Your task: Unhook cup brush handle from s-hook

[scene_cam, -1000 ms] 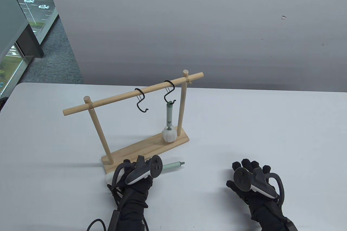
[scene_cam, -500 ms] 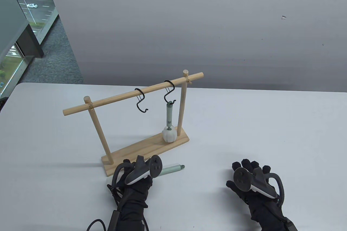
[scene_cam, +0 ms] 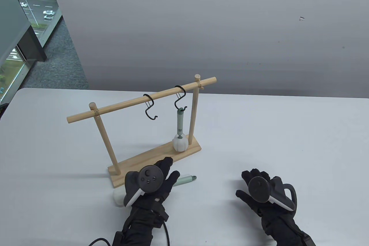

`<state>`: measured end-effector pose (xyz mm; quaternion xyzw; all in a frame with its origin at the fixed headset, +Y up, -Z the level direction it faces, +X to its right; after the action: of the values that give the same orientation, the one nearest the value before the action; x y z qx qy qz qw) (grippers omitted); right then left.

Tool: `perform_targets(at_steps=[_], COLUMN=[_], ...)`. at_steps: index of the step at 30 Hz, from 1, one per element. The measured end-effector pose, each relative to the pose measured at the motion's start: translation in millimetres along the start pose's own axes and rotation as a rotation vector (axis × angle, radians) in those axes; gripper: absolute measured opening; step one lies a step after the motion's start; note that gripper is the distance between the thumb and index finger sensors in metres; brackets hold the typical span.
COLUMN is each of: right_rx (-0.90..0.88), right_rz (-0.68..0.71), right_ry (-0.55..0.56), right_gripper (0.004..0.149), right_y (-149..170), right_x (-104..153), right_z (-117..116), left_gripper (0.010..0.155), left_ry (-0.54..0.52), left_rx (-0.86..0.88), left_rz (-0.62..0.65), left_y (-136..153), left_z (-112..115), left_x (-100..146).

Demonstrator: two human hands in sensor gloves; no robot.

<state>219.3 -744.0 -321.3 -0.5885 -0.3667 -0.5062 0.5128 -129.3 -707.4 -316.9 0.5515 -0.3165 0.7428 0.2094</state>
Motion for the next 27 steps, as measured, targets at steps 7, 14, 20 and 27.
perform_targets(at_steps=[7, 14, 20, 27], right_rx=[-0.16, -0.332, -0.356, -0.382], right_rz=[0.028, 0.022, 0.058, 0.03], right_ry=[0.151, 0.269, 0.345, 0.333], right_gripper=[0.075, 0.072, 0.07, 0.07], right_y=[-24.5, -61.4, -103.8, -139.3], right_x=[-11.8, -49.3, -88.5, -130.1], right_z=[15.0, 31.4, 40.5, 26.5], left_gripper=[0.065, 0.067, 0.068, 0.068], left_ry=[-0.104, -0.115, -0.209, -0.279], left_rx=[0.167, 0.206, 0.342, 0.403], left_rz=[0.054, 0.041, 0.071, 0.102], left_y=[-4.2, 3.7, 11.3, 18.1], left_z=[0.2, 0.7, -3.5, -7.2], left_x=[6.4, 9.4, 14.0, 17.1])
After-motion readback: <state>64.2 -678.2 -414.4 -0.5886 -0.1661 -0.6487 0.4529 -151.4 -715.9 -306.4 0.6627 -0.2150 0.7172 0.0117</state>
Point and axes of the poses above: the tracker on the back of each hand, its own y axis roughly to the little-finger side, its own x axis roughly from the fingertips to the wrist, z = x × y, the point moved 1 cm from there along -x, roughly from the wrist to the fingertips, and after that the axes turned 12 degrees about y, right-handed, at the moved point
